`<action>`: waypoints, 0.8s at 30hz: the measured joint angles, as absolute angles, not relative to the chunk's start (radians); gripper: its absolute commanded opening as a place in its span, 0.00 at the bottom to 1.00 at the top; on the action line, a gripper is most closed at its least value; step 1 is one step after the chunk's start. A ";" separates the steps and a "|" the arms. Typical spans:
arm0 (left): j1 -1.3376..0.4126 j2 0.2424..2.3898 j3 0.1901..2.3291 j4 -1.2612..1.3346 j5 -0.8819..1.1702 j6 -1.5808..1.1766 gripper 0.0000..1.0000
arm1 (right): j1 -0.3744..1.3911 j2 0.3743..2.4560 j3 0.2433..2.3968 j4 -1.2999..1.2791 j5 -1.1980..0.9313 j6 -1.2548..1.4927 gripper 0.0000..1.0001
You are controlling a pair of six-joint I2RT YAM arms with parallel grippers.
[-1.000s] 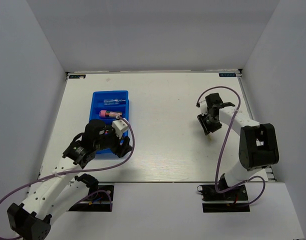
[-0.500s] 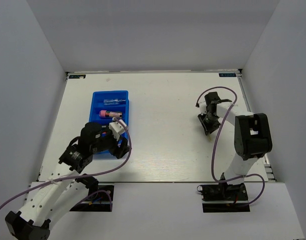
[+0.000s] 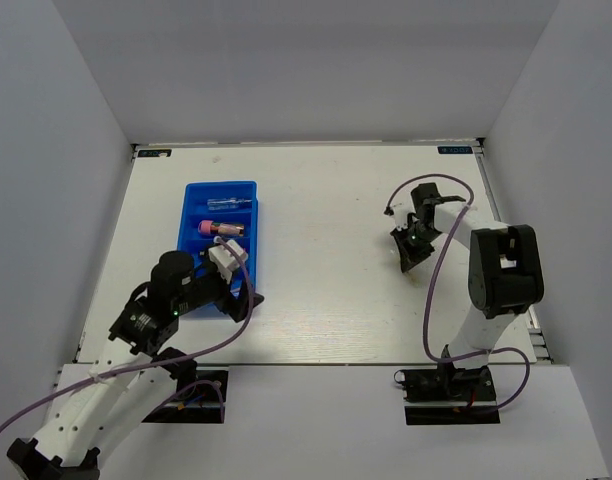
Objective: Sort the stationery into containers
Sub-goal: Pick up the pen from the center of the board, then place the pen in the storage box.
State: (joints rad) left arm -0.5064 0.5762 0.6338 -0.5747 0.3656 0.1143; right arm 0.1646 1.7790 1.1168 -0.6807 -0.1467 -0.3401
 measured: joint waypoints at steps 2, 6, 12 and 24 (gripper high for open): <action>-0.506 0.554 0.636 -0.567 0.344 0.087 1.00 | 0.180 1.774 1.138 -0.738 -0.265 -0.408 0.00; -0.506 0.516 0.665 -0.543 0.256 0.002 1.00 | 0.267 1.787 1.362 -0.926 -0.483 -0.568 0.00; -0.506 0.489 0.709 -0.484 0.150 -0.116 1.00 | 0.542 1.921 1.843 -1.033 -0.706 -0.654 0.00; -0.506 0.577 0.858 -0.497 0.139 -0.127 1.00 | 0.810 2.262 2.140 -0.630 -0.873 -0.165 0.00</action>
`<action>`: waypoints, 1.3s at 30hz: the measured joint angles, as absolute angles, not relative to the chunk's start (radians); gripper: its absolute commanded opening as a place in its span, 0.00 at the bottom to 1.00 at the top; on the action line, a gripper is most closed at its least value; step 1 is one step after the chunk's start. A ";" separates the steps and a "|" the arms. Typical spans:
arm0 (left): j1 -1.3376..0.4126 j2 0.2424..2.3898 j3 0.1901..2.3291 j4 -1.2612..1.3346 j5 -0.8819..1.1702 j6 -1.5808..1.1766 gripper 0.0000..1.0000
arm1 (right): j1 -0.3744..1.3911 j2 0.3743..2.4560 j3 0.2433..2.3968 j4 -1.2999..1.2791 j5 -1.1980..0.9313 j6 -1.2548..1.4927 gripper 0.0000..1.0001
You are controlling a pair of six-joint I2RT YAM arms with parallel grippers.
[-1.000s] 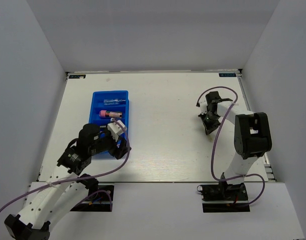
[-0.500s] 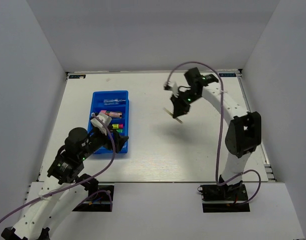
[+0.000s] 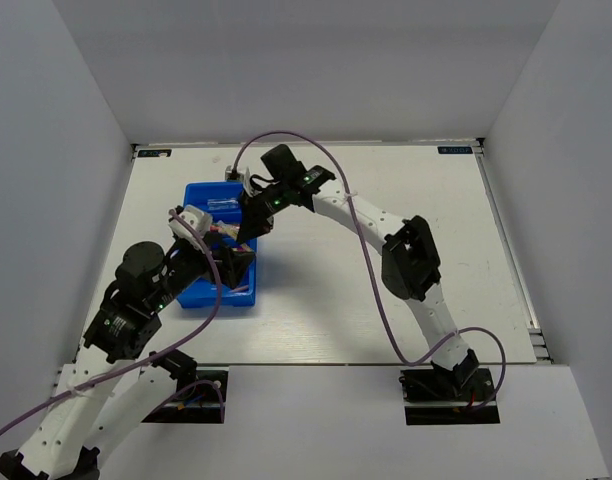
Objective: Sort the stationery into containers
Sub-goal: Place the pen in the storage box, then reset both arms
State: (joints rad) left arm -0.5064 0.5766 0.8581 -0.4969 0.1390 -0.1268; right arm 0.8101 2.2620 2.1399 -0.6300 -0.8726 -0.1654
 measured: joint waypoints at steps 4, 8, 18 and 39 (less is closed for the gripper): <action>-0.506 0.570 0.860 -0.501 0.157 -0.120 1.00 | 0.841 2.291 2.130 -0.426 -0.894 -0.014 0.00; -0.506 0.573 0.860 -0.508 0.177 -0.119 1.00 | 0.875 2.321 2.138 -0.354 -0.898 0.004 0.00; -0.506 0.574 0.860 -0.508 0.204 -0.120 1.00 | 0.950 2.438 2.164 -0.424 -0.825 -0.187 0.00; -0.507 0.583 0.904 -0.539 0.238 -0.138 1.00 | 0.941 2.304 2.162 -0.501 -0.671 -0.245 0.49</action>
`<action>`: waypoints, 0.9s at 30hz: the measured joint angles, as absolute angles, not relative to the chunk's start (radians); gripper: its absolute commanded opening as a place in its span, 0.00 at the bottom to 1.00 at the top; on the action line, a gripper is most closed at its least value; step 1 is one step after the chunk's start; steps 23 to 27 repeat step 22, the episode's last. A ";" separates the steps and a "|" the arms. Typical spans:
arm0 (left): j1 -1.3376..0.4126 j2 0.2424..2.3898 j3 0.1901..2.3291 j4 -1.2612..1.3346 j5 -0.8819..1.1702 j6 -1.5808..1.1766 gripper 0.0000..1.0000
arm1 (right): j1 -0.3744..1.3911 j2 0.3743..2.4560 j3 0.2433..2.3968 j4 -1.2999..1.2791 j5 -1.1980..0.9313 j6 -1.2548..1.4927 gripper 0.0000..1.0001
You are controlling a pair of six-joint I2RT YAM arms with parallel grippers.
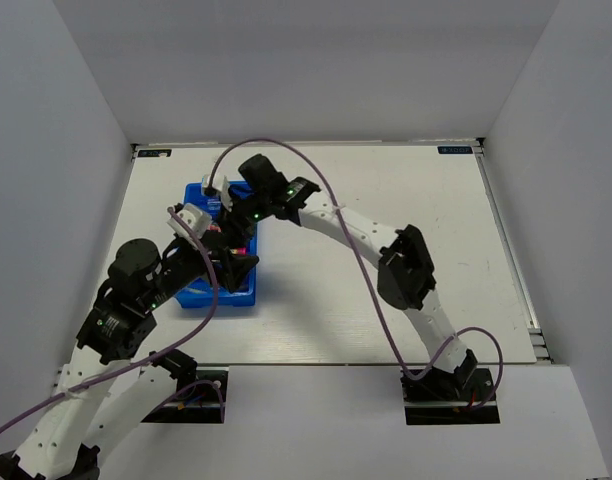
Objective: Sort the stationery into containers
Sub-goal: Reset both arms
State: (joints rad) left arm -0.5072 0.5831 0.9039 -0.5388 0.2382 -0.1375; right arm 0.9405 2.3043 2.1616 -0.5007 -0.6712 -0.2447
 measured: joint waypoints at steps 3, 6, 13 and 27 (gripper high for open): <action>-0.507 0.591 0.945 -0.538 0.254 -0.144 1.00 | 0.927 2.194 2.132 -0.506 -0.569 -0.237 0.69; -0.507 0.593 0.955 -0.532 0.262 -0.152 1.00 | 0.894 2.064 2.061 -0.526 -0.419 -0.246 0.78; -0.508 0.675 0.939 -0.551 0.239 -0.165 1.00 | 0.744 1.845 1.765 -0.670 0.167 -0.200 0.90; -0.520 0.984 0.806 -0.567 0.181 -0.139 1.00 | 0.690 1.124 1.031 -0.684 0.439 -0.195 0.90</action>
